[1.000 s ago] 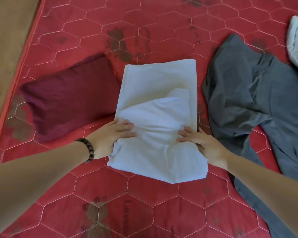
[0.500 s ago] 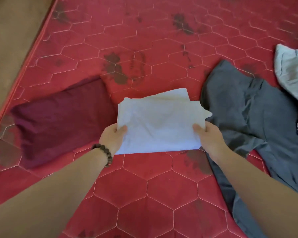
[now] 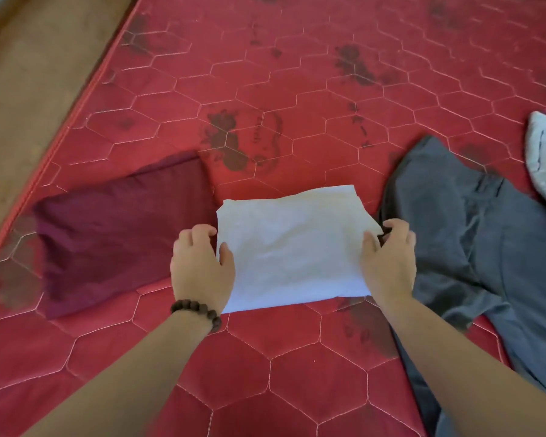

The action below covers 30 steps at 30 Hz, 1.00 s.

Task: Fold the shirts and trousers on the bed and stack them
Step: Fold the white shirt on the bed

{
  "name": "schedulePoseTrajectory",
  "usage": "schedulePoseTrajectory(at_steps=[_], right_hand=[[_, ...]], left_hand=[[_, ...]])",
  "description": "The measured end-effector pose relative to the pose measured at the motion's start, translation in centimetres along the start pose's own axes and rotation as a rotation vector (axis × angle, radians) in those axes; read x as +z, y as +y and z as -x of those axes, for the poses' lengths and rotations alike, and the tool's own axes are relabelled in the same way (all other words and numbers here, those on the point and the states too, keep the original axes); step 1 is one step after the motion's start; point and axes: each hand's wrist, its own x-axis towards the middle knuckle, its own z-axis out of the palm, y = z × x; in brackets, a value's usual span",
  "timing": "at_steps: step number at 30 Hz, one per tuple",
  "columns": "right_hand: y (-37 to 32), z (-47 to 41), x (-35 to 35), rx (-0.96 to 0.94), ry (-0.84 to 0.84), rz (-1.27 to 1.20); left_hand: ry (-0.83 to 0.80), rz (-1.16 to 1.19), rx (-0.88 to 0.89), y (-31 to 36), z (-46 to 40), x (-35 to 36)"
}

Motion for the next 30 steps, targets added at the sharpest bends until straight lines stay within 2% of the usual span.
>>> schedulePoseTrajectory(at_steps=[1, 3, 5, 7, 9, 11, 16, 19, 21, 23, 26, 28, 30], right_hand=[[-0.2, 0.2, 0.1, -0.134, 0.084, 0.075], [-0.6, 0.3, 0.7, -0.435, 0.117, 0.236], [-1.0, 0.0, 2.2, -0.654, -0.037, 0.394], [-1.4, -0.4, 4.0, -0.771, -0.236, 0.512], [-1.0, -0.9, 5.5, -0.832, -0.361, 0.603], [-0.3, -1.4, 6.2, -0.834, -0.413, 0.658], [-0.1, -3.0, 6.6, -0.819, -0.454, 0.611], [-0.8, -4.4, 6.0, -0.804, -0.514, 0.419], [-1.4, -6.1, 4.9, -0.724, -0.389, 0.261], [-1.6, -8.7, 3.9, -0.637, -0.262, 0.342], [-2.0, -11.7, 3.3, -0.497, -0.407, 0.486], [-2.9, -12.7, 3.1, -0.509, -0.46, 0.429], [-3.7, -12.9, 3.5, -0.568, -0.378, 0.408]], left_hand=[[0.033, -0.057, 0.197, 0.5, -0.2, 0.1], [-0.052, -0.155, 0.489, 1.5, -0.7, 1.4], [-0.23, -0.247, 0.654, 2.7, -1.2, 3.2], [-0.412, -0.363, 0.74, 3.6, -1.6, 4.8], [-0.549, -0.494, 0.71, 3.3, -1.8, 6.3], [-0.571, -0.603, 0.627, 2.2, -1.6, 7.6], [-0.454, -0.579, 0.552, 1.9, -1.2, 8.9], [-0.431, -0.553, 0.561, 1.9, -2.2, 8.8], [-0.323, -0.526, 0.481, 1.9, -4.6, 8.2], [-0.207, -0.517, 0.418, 2.0, -7.2, 7.6], [-0.17, -0.517, 0.524, 1.5, -8.3, 7.3], [-0.193, -0.487, 0.546, 1.4, -8.2, 7.1], [-0.159, -0.448, 0.448, 1.5, -8.2, 7.1]])
